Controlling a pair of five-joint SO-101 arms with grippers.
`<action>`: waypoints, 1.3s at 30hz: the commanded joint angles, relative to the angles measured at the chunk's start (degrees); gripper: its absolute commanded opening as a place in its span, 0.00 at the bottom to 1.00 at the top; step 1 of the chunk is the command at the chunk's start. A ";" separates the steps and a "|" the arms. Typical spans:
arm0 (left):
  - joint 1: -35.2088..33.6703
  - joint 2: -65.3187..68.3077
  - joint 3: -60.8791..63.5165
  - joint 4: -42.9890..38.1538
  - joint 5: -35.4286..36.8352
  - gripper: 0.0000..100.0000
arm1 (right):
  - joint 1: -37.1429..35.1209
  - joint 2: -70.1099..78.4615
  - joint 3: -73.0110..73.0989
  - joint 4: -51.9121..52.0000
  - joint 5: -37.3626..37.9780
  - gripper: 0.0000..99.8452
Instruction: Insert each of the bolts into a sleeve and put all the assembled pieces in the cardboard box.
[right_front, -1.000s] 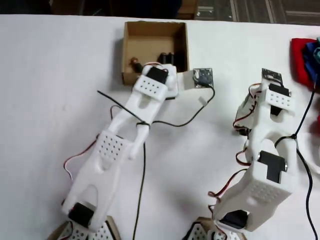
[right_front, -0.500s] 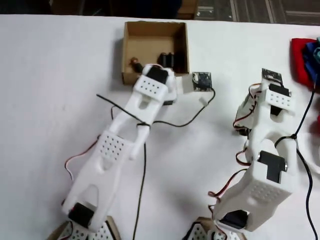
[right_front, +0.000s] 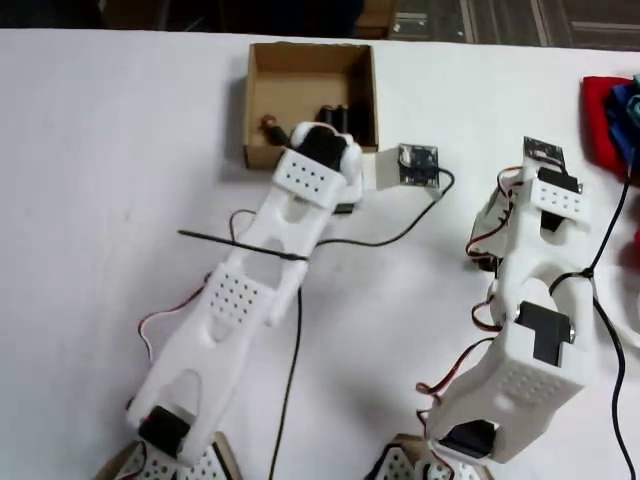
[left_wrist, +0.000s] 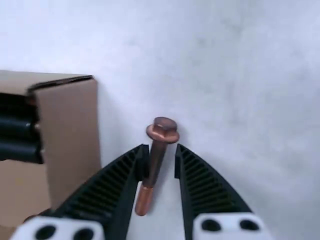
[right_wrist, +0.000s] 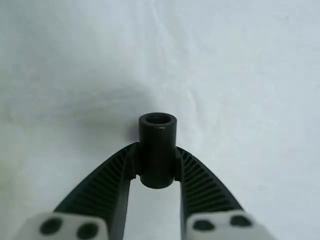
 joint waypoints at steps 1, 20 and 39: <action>-0.26 1.67 -2.24 -0.88 -1.41 0.12 | 0.31 -3.65 -0.26 -0.40 -0.35 0.02; -3.87 5.63 -1.80 -8.97 -3.60 0.12 | 0.22 -3.65 -0.26 -0.40 -0.26 0.02; -1.14 7.74 -1.36 -7.82 -1.14 0.11 | 0.31 -3.56 -0.18 -0.40 -0.26 0.02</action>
